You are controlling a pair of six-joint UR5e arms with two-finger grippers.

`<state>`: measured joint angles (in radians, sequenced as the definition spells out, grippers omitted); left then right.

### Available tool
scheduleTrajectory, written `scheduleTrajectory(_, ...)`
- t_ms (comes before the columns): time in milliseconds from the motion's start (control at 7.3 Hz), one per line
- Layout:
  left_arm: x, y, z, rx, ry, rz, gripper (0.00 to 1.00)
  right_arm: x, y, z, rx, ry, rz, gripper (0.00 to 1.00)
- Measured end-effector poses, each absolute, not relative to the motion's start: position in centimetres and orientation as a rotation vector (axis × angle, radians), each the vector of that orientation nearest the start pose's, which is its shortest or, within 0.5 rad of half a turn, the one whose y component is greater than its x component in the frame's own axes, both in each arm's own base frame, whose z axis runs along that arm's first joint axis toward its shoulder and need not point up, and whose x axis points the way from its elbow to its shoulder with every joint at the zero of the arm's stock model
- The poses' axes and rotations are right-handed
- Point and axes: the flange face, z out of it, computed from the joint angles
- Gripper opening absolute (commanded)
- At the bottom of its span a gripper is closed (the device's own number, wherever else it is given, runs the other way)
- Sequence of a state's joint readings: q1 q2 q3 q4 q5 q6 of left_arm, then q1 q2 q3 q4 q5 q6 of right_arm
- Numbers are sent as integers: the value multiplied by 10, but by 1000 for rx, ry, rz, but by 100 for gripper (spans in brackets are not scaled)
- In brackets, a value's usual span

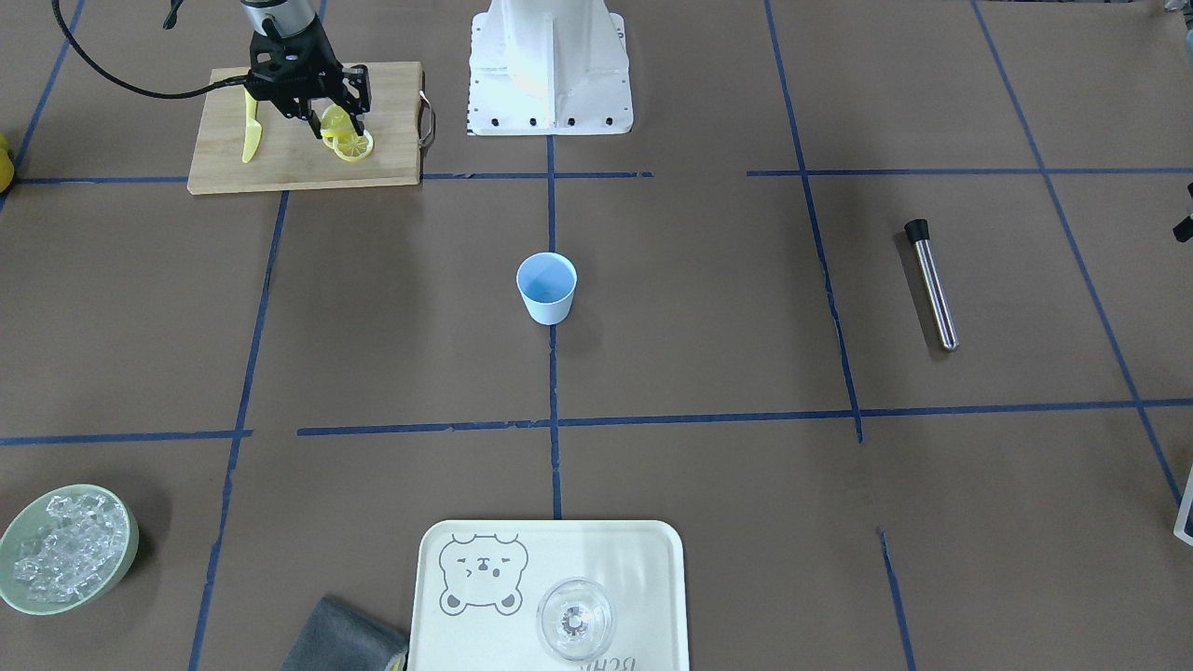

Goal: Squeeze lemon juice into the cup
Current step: 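Lift the lemon slice with the right gripper and carry it over the blue cup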

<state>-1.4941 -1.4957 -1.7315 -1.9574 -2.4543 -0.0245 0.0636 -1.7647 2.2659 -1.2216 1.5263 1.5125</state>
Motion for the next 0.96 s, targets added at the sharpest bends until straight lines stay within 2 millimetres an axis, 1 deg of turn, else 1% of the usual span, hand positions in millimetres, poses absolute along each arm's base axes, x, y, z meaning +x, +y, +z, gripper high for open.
scheduleTrajectory(274,-20,-479,564,397,889,257,100,-387,-177,360,108,-892,57,62)
scheduleTrajectory(411,-20,-479,564,397,889,257,100,-388,-189,344,114,-922,82,62)
scheduleTrajectory(548,-20,-479,563,397,889,256,100,-391,-207,327,118,-943,114,62)
scheduleTrajectory(685,-20,-479,564,396,889,256,100,-402,-228,304,122,-950,148,62)
scheduleTrajectory(959,-20,-478,565,393,890,255,100,-448,-280,245,136,-945,221,63)
